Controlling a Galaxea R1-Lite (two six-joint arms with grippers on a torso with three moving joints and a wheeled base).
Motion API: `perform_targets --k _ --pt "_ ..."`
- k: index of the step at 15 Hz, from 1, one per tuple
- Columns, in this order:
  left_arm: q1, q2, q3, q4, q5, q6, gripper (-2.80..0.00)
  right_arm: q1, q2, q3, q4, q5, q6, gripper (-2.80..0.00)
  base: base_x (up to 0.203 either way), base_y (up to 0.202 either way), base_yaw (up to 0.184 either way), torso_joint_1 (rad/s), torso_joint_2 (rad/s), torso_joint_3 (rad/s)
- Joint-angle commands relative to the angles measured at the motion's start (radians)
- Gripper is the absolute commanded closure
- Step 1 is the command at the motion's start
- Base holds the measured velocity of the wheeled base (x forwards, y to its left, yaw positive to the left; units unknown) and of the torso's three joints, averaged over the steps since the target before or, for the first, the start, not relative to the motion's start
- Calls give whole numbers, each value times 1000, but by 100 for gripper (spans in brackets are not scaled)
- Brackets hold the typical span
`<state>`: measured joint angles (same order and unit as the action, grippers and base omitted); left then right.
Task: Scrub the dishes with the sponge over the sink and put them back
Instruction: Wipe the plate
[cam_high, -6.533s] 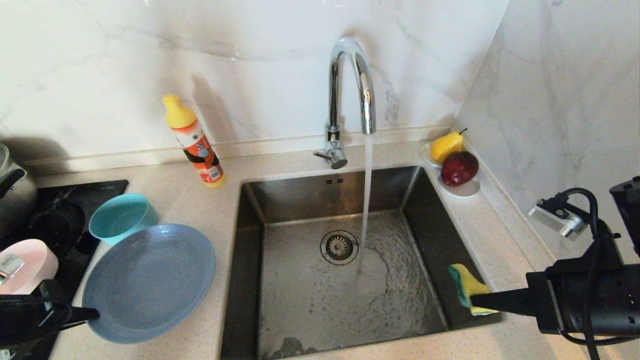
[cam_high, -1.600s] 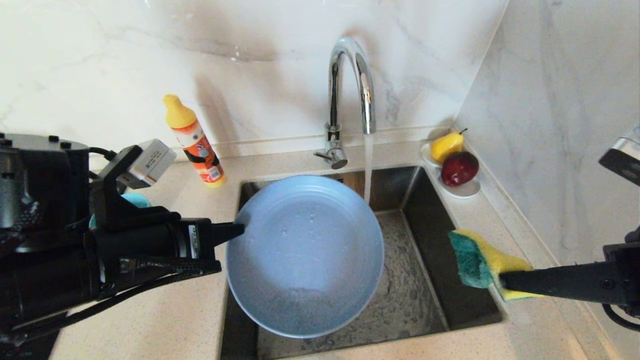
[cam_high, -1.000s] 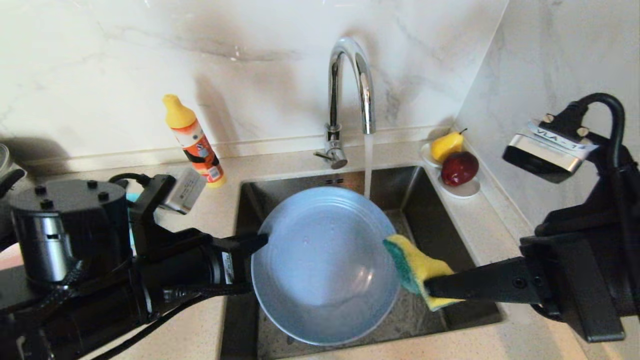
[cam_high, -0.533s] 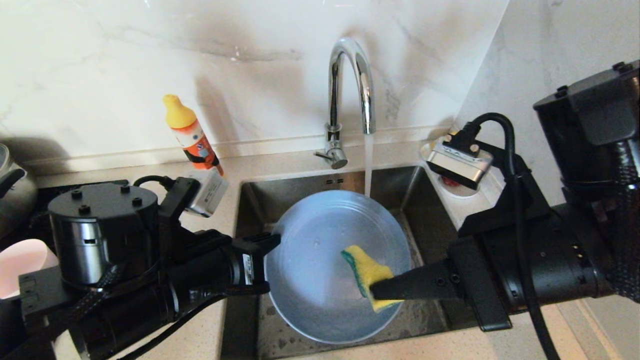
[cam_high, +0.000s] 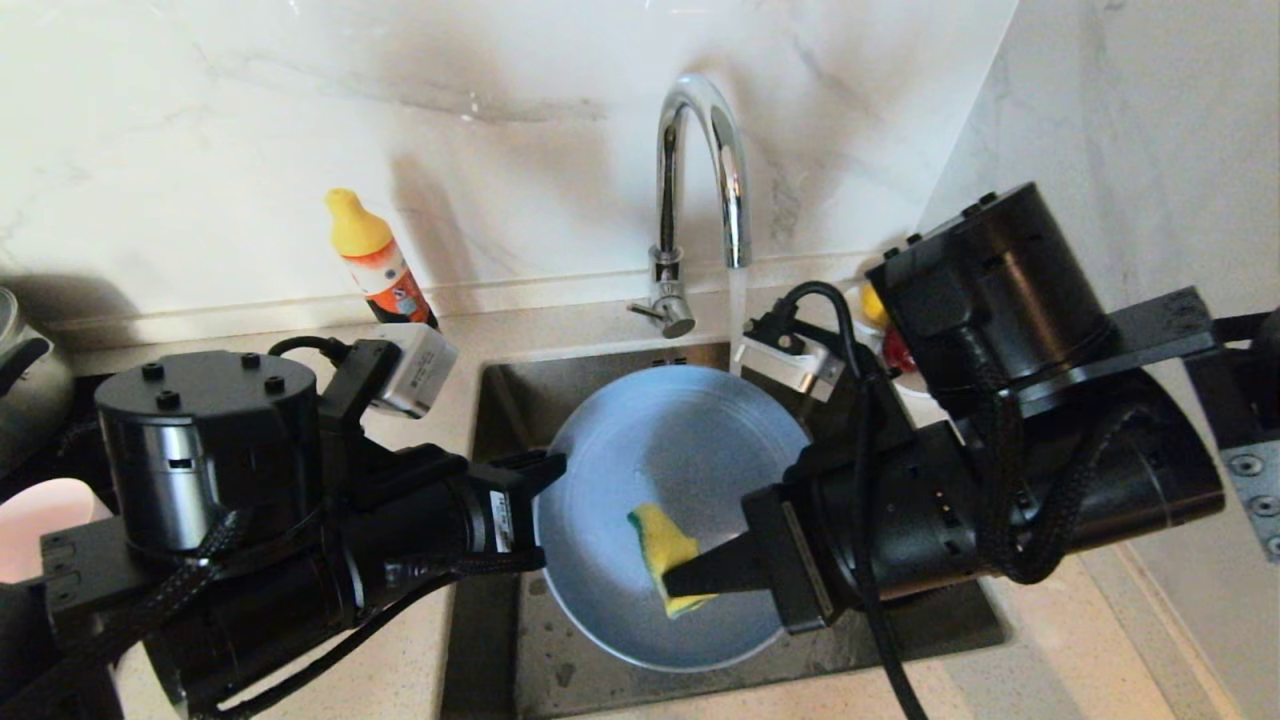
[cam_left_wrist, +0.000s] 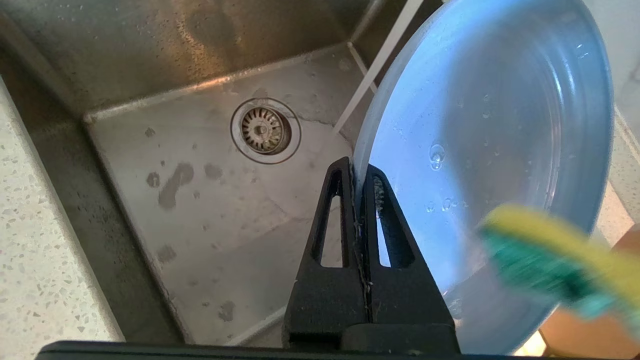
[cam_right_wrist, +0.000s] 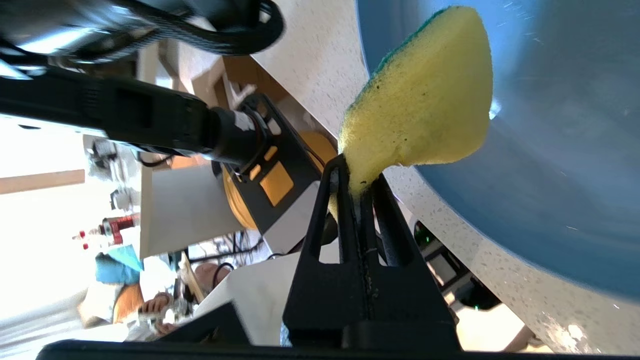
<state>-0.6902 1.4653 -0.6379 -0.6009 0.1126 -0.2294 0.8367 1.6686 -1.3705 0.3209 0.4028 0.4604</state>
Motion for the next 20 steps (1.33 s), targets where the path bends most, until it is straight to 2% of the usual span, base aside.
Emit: perform_targets --k 1,4,13,20 --pt "0 3 2 -4 1 -5 0 12 74 -29 9 -1 4 0 0 0 0 0 0 0" --pt "0 4 12 -4 -1 -10 0 19 121 -80 11 -24 4 0 0 0 0 0 0 0" --pt "0 -12 40 -4 -2 -19 0 2 160 -170 6 -27 5 0 0 0 0 0 0 0" --pt "0 -57 44 -2 -2 -25 0 -109 117 -159 12 -27 2 0 0 0 0 0 0 0"
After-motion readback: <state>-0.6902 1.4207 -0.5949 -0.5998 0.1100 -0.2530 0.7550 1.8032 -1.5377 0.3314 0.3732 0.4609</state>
